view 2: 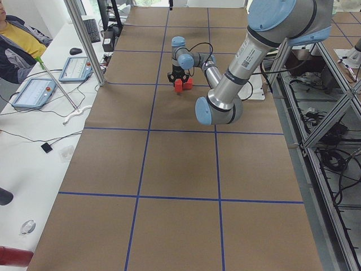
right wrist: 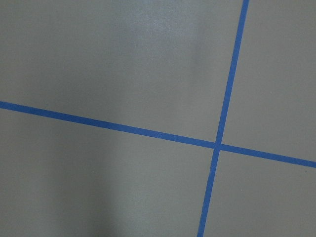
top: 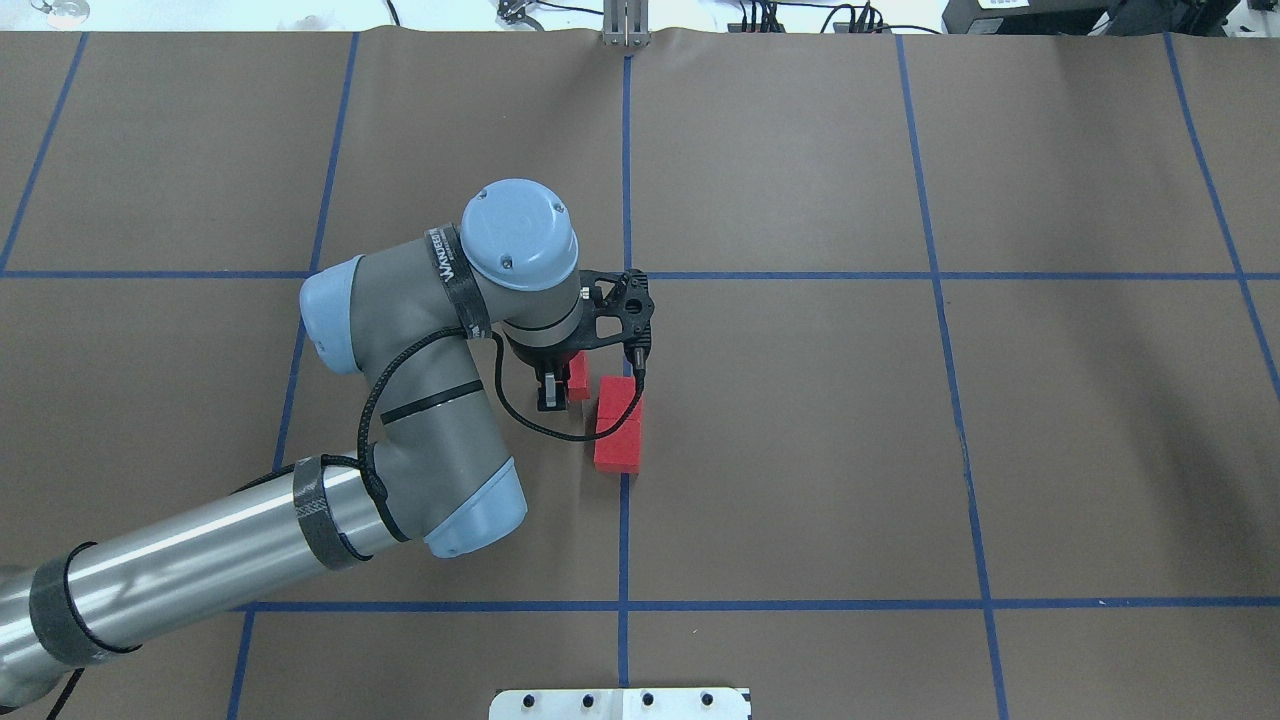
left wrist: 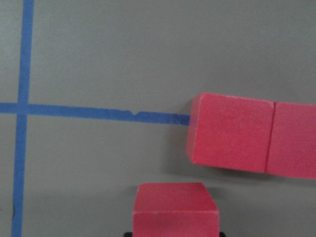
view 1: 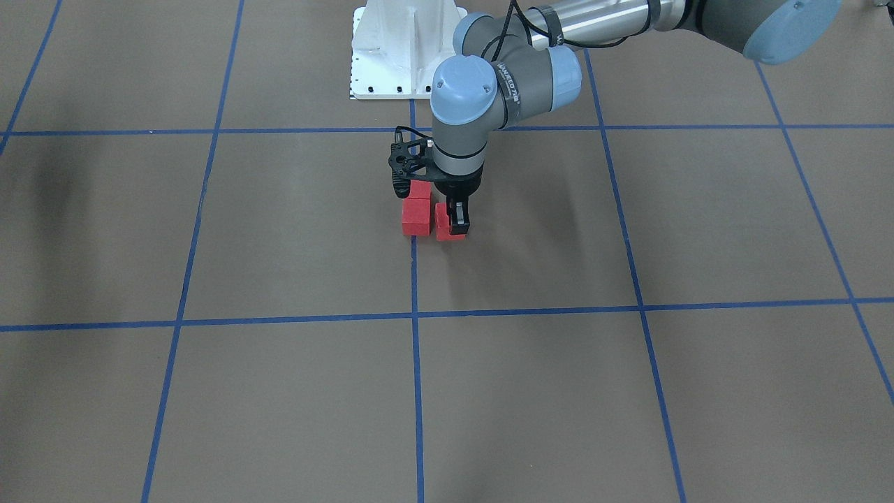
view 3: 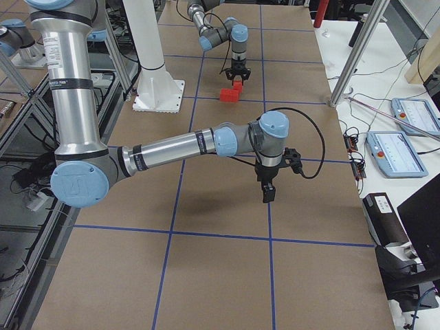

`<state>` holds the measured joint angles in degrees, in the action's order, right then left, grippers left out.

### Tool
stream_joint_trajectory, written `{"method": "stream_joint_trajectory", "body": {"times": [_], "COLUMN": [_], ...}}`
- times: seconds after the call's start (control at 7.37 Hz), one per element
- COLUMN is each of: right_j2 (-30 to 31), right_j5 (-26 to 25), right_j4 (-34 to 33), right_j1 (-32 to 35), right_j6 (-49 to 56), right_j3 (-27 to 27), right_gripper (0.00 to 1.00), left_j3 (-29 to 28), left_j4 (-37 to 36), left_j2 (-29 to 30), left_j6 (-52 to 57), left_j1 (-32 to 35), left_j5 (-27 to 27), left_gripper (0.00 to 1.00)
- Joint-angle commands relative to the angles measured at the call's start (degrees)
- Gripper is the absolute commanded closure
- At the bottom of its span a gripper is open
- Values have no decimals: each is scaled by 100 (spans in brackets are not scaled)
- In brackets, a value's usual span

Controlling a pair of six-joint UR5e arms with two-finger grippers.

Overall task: Form red blocks into L shape at center
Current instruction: 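Lower the cube beside the farther cube of the pair and open the left gripper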

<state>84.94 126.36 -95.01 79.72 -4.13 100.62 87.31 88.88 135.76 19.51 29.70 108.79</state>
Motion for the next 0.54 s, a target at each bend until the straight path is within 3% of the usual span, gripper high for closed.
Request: {"method": "stream_joint_trajectory", "body": {"times": [0.0,0.41], "right_j2": [-3,-3], "right_j5": [3,12], "right_j4": [0,0], "right_j1": [0,0], "right_j6": [-9,-9], "right_j3": [-16,-16], "right_gripper": [0,0], "left_j3": [-4,-21], "left_j4": [-11,-2], "left_j2": [-6,-6], "left_j6": [1,1], "left_j1": [-60,-78], "left_j5": [2,2], "left_gripper": [89,81]}}
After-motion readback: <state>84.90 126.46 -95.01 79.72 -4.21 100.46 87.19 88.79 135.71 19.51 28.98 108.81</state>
